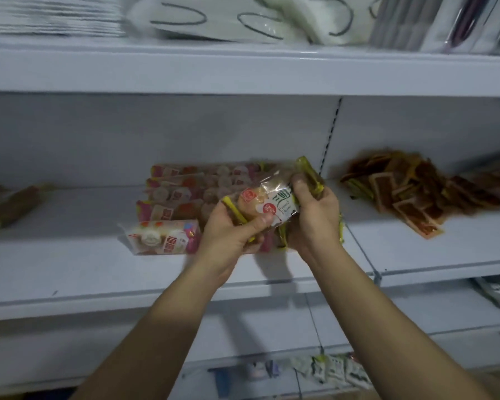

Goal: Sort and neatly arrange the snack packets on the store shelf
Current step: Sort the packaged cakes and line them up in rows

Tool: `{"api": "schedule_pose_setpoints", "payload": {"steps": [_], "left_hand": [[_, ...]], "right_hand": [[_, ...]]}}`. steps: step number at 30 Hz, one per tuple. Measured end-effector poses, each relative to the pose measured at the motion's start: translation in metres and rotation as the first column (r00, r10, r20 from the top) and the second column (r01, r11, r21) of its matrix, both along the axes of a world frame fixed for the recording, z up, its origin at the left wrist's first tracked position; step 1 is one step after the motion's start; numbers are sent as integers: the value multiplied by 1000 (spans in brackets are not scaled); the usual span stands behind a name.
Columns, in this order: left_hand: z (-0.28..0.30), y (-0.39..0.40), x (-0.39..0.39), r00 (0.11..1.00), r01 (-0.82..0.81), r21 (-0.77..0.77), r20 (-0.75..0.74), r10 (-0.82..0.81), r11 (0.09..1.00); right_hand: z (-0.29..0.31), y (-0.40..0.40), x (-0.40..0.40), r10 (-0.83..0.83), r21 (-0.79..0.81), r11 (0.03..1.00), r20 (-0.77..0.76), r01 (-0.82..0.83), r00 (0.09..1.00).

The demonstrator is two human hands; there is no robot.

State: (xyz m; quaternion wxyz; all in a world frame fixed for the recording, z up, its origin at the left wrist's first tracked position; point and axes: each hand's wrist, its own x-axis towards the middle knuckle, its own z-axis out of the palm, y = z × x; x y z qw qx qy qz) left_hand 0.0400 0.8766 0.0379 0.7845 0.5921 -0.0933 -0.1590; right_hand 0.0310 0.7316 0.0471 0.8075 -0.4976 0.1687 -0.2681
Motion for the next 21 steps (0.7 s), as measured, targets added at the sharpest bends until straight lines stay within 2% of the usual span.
{"api": "schedule_pose_setpoints", "payload": {"steps": [3, 8, 11, 15, 18, 21], "left_hand": [[1, -8, 4, 994, -84, 15, 71, 83, 996], [8, -15, 4, 987, -72, 100, 147, 57, 992], [9, -28, -2, 984, -72, 73, 167, 59, 995], [5, -41, 0, 975, -136, 76, 189, 119, 988], [6, -54, 4, 961, -188, 180, 237, 143, 966], [2, -75, 12, 940, -247, 201, 286, 185, 948]], "right_hand": [[3, -20, -16, -11, -294, 956, -46, -3, 999], [10, -48, -42, 51, -496, 866, -36, -62, 998], [9, -67, -49, 81, -507, 857, -47, -94, 996], [6, -97, -53, 164, -404, 896, -80, -182, 983], [7, -125, -53, 154, -394, 901, -100, -181, 983], [7, -155, -52, 111, -431, 889, -128, -156, 986]]}}
